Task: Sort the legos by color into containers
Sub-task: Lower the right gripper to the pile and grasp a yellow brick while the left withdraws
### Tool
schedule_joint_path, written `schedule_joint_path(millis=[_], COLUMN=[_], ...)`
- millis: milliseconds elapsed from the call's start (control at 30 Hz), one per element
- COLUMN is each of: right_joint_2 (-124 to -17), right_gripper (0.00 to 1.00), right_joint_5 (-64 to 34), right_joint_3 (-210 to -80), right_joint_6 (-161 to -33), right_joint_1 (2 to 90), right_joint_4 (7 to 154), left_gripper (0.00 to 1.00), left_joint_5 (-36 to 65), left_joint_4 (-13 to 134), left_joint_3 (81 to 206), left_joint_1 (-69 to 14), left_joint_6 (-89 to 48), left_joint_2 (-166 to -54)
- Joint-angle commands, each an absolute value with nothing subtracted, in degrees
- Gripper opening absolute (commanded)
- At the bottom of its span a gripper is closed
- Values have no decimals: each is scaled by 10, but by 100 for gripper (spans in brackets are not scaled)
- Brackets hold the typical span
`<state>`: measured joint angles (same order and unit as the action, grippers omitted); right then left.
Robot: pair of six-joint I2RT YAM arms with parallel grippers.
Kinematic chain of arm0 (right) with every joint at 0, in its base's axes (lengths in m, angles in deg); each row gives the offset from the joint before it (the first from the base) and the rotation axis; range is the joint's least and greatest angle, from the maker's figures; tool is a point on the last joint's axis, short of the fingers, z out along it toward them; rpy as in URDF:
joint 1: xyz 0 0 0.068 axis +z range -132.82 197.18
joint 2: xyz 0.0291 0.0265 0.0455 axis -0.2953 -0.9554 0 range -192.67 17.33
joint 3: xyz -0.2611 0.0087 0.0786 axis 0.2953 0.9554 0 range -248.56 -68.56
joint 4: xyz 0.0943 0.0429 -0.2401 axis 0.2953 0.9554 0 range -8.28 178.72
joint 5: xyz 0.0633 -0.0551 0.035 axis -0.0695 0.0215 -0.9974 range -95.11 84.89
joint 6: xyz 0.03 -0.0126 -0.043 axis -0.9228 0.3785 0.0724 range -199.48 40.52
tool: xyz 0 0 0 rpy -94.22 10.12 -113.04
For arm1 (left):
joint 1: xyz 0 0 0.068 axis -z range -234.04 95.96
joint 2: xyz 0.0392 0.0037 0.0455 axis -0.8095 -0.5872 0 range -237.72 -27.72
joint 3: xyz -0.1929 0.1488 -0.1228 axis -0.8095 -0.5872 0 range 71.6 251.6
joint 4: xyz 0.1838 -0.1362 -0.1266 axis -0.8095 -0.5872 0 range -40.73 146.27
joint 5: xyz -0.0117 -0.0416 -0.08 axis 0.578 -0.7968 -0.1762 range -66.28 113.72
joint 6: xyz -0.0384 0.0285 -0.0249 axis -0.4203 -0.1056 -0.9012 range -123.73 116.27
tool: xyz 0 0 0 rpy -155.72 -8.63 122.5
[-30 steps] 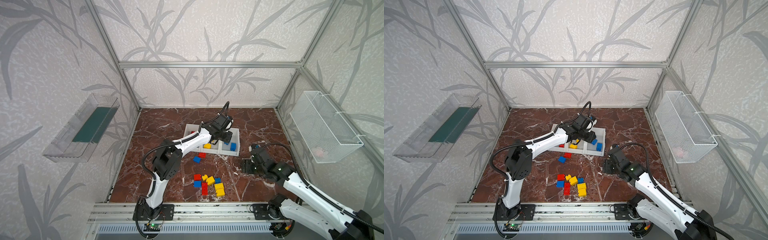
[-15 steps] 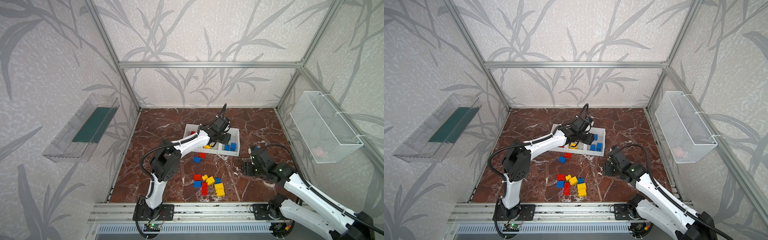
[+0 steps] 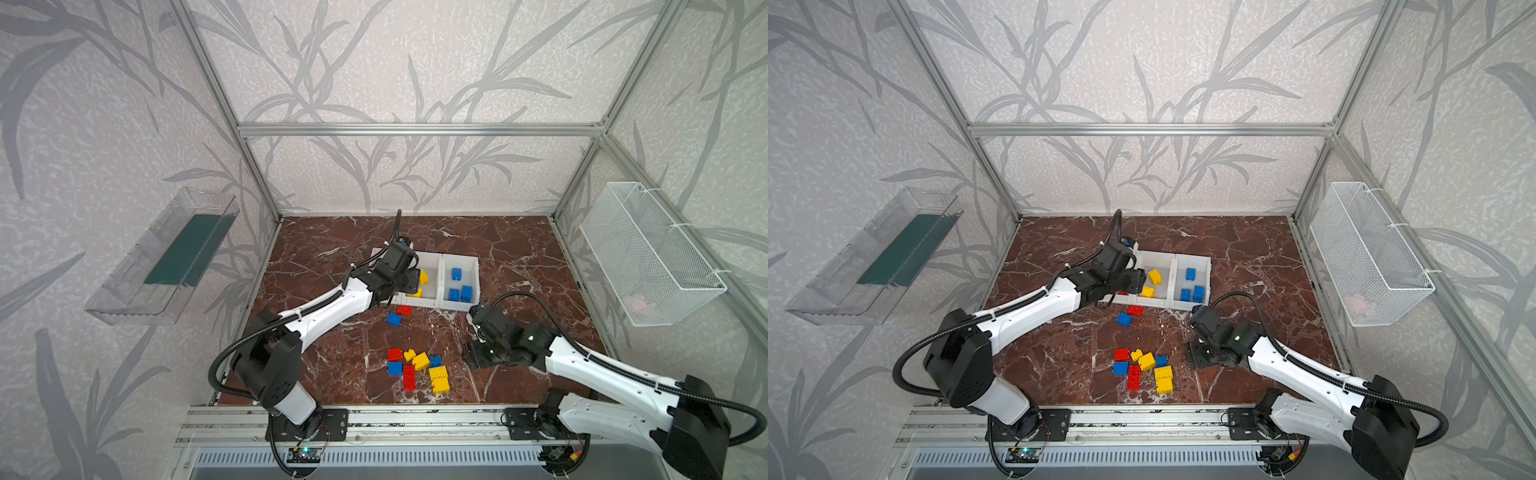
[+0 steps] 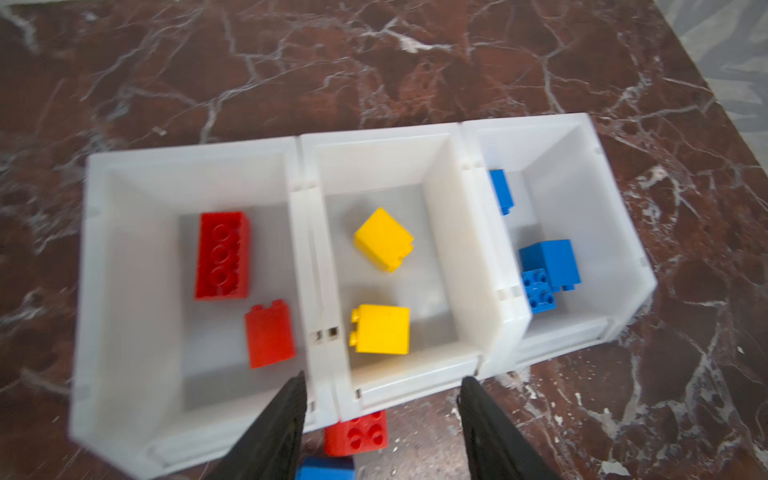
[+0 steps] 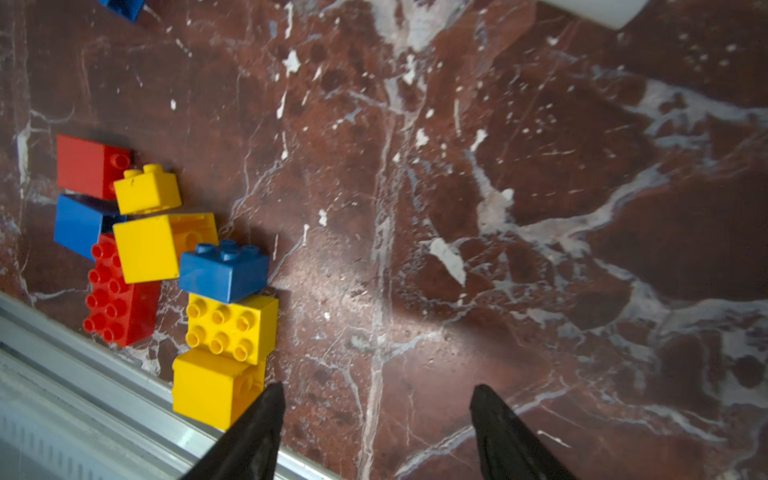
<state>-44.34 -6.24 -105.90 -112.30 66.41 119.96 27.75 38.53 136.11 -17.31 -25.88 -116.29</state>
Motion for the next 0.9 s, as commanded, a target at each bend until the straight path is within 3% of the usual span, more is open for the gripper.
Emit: schedule_joint_path(millis=[0, 333, 867], right_joint_2=[-455, -555, -707], right_gripper=[75, 78, 79], right_joint_5=[-45, -21, -3], right_joint_3=[-1076, -1129, -1209], right_joint_6=[-1156, -1235, -1260], right_joint_1=[709, 862, 907], right_joint_4=[1194, 1194, 1218], left_gripper=[62, 62, 62], left_joint_5=[305, 311, 295], left_joint_4=[391, 392, 397], left_joint_3=[1313, 1251, 1196], left_joint_1=[-187, -199, -199], left_joint_6=[-287, -301, -322], left_joint_2=[-1116, -1064, -1014])
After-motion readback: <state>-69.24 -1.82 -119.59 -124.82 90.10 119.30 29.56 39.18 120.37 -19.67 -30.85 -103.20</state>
